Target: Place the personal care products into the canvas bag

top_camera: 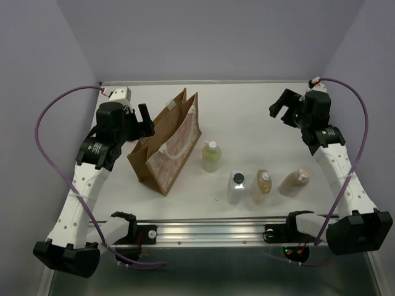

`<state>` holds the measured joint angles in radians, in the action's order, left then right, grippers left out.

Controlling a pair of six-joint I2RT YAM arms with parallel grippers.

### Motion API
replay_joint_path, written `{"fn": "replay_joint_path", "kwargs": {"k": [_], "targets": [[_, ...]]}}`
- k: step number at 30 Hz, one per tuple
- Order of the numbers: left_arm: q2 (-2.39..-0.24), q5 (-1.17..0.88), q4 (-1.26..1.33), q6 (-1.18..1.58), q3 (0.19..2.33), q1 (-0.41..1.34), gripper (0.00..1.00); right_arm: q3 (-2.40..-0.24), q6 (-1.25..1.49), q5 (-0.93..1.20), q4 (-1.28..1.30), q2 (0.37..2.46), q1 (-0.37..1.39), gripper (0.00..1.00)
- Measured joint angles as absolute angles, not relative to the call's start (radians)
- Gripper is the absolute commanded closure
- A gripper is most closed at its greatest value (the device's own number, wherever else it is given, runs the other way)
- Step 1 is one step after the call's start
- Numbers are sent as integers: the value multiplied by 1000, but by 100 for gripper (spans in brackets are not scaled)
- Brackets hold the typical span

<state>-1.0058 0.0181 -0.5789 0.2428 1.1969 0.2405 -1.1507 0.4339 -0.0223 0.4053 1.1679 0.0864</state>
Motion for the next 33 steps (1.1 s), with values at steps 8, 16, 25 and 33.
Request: {"fn": "replay_joint_path", "kwargs": {"k": [8, 16, 25, 33], "targets": [[-1018, 20, -565, 227, 1197, 257, 1, -1151, 376, 140, 412, 1151, 92, 0], [-1072, 44, -565, 218, 1192, 306, 31, -1246, 256, 146, 438, 1303, 434, 0], [-1069, 79, -566, 214, 1184, 310, 72, -1296, 145, 77, 480, 1464, 633, 0], [-1069, 92, -557, 210, 1171, 314, 100, -1323, 66, 40, 525, 1567, 742, 0]]}}
